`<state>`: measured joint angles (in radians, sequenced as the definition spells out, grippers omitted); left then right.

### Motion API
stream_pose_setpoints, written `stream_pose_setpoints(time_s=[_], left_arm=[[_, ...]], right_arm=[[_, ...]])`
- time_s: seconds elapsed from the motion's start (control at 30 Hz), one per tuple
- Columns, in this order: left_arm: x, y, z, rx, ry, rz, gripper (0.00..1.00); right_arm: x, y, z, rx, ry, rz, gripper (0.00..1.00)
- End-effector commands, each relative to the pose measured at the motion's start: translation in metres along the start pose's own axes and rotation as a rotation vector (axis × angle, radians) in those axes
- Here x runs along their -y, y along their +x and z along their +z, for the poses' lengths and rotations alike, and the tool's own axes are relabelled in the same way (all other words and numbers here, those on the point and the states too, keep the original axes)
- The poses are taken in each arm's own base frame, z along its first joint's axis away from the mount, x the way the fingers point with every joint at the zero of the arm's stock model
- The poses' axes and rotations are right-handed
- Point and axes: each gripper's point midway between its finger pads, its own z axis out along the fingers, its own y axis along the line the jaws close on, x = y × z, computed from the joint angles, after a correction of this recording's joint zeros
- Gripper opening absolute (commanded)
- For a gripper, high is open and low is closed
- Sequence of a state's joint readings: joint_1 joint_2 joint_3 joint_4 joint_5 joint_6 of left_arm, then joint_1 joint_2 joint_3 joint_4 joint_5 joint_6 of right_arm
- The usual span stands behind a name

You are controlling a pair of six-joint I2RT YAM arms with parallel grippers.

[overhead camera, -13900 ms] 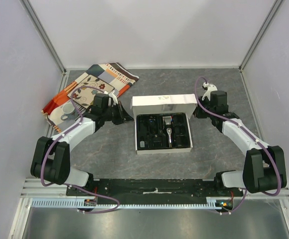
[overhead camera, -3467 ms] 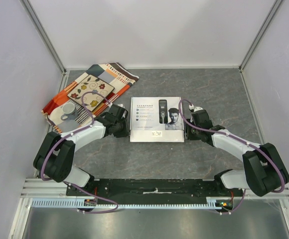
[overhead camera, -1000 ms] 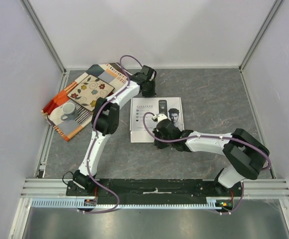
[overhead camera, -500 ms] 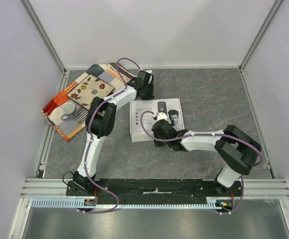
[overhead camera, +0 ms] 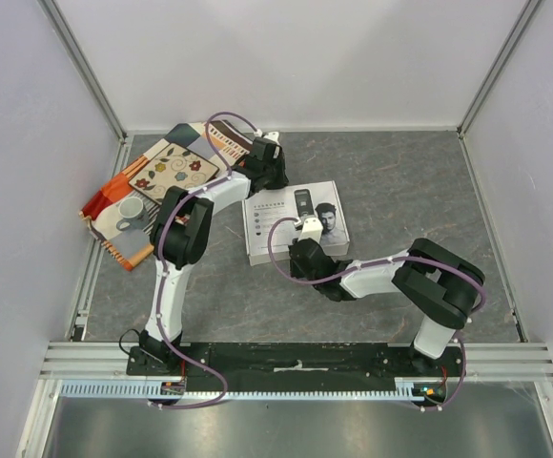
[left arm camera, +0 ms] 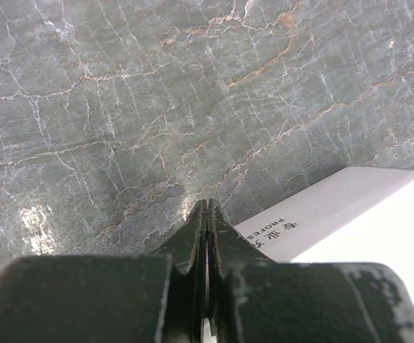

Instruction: Sort the hair-cutting tools

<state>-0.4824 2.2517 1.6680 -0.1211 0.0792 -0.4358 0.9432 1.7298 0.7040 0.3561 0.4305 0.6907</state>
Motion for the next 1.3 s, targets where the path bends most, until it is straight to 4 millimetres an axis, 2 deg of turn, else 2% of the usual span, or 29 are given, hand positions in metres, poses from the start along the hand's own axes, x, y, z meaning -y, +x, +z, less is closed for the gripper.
stream_pose_setpoints(time_s=[0.0,0.17,0.23,0.27,0.33,0.37,0.4,0.5,0.53,0.6,0.63,0.73,0.77,0.8,0.83,0.87,0.93,0.97,1.0,1.03,1.07,1.1,1.17,1.2,1.23,1.27], left_arm=[[0.019,0.138,-0.032,-0.449,0.039,0.021,0.02],[0.024,0.126,-0.038,-0.419,0.04,0.027,0.02],[0.03,0.114,-0.045,-0.393,0.054,0.032,0.02],[0.032,0.109,-0.048,-0.382,0.055,0.035,0.02],[0.041,0.093,-0.059,-0.345,0.075,0.046,0.02],[0.042,0.088,-0.063,-0.331,0.075,0.05,0.02],[0.046,0.08,-0.069,-0.311,0.083,0.059,0.02],[0.057,0.05,-0.093,-0.231,0.099,0.081,0.02],[0.066,0.034,-0.109,-0.186,0.118,0.088,0.04],[0.069,0.022,-0.124,-0.149,0.119,0.098,0.09],[0.076,0.006,-0.142,-0.098,0.133,0.105,0.11],[0.079,-0.008,-0.169,-0.042,0.134,0.115,0.19],[0.085,-0.019,-0.19,0.005,0.153,0.119,0.21],[0.084,-0.018,-0.198,0.014,0.153,0.12,0.25],[0.084,-0.02,-0.206,0.028,0.155,0.119,0.26],[0.085,-0.024,-0.224,0.061,0.16,0.121,0.28],[0.084,-0.027,-0.241,0.094,0.162,0.123,0.34],[0.078,-0.021,-0.244,0.092,0.149,0.12,0.36],[0.08,-0.027,-0.264,0.135,0.161,0.121,0.42],[0.079,-0.027,-0.271,0.15,0.159,0.122,0.45],[0.071,-0.02,-0.273,0.147,0.138,0.121,0.49],[0.072,-0.025,-0.292,0.195,0.145,0.12,0.66],[0.062,-0.017,-0.3,0.22,0.123,0.108,0.91],[0.058,-0.015,-0.305,0.235,0.115,0.102,0.99],[0.058,-0.019,-0.323,0.286,0.13,0.096,1.0],[0.048,-0.01,-0.321,0.293,0.101,0.084,1.0]], right_arm=[[0.065,-0.01,0.021,0.119,0.267,-0.017,0.0],[0.046,-0.017,0.009,0.078,0.193,-0.045,0.01],[0.038,-0.03,0.0,0.083,0.161,-0.036,0.04],[0.035,-0.028,-0.004,0.058,0.143,-0.046,0.07],[0.028,-0.041,-0.014,0.067,0.116,-0.038,0.09],[0.029,-0.038,-0.018,0.04,0.118,-0.056,0.11],[0.023,-0.044,-0.022,0.036,0.099,-0.058,0.12],[0.018,-0.064,-0.042,0.051,0.075,-0.062,0.19],[0.017,-0.076,-0.054,0.07,0.066,-0.065,0.22],[0.014,-0.096,-0.067,0.114,0.052,-0.058,0.31],[0.017,-0.104,-0.08,0.12,0.056,-0.064,0.33],[0.015,-0.134,-0.107,0.177,0.032,-0.082,0.37],[0.015,-0.141,-0.113,0.193,0.031,-0.082,0.39],[0.015,-0.151,-0.12,0.218,0.032,-0.09,0.41],[0.017,-0.161,-0.131,0.244,0.029,-0.086,0.43],[0.018,-0.17,-0.137,0.267,0.037,-0.082,0.5],[0.022,-0.178,-0.147,0.279,0.043,-0.103,0.57],[0.026,-0.182,-0.149,0.279,0.056,-0.106,0.65],[0.025,-0.19,-0.154,0.287,0.057,-0.114,0.71],[0.029,-0.19,-0.156,0.269,0.069,-0.132,0.92],[0.031,-0.192,-0.156,0.263,0.077,-0.144,0.98],[0.034,-0.198,-0.158,0.272,0.092,-0.149,0.98],[0.048,-0.204,-0.159,0.287,0.148,-0.148,0.98],[0.057,-0.207,-0.16,0.295,0.175,-0.138,0.98],[0.063,-0.212,-0.16,0.305,0.187,-0.13,0.98],[0.075,-0.217,-0.16,0.31,0.216,-0.111,0.98]])
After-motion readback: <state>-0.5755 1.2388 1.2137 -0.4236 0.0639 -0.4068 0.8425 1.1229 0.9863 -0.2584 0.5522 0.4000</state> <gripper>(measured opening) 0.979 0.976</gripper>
